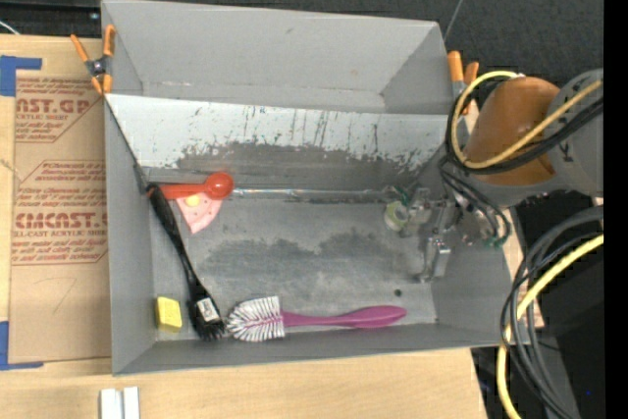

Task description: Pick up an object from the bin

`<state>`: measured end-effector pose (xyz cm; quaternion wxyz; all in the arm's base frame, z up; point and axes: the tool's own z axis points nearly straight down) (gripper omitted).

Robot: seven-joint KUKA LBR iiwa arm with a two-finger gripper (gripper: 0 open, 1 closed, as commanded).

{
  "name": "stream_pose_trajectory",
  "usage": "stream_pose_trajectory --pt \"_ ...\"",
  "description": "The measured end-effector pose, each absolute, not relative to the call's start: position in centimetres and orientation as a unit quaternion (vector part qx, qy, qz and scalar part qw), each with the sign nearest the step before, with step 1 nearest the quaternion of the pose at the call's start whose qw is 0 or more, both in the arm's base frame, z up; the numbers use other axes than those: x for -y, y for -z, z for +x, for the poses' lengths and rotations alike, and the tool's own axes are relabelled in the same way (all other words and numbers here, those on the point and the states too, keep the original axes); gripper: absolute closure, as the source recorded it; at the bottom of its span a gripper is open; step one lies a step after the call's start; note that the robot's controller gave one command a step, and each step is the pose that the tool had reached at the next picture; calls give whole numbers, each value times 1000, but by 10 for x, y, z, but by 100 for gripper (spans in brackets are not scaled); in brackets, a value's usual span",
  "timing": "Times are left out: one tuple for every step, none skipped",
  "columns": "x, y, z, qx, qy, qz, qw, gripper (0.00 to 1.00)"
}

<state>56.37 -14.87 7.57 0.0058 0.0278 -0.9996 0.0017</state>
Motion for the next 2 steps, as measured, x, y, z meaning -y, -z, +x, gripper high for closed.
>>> stream_pose_trajectory --pt "148 -78 556 1000 -1 -4 5 0" --pt "132 -95 528 999 -1 -53 7 0"
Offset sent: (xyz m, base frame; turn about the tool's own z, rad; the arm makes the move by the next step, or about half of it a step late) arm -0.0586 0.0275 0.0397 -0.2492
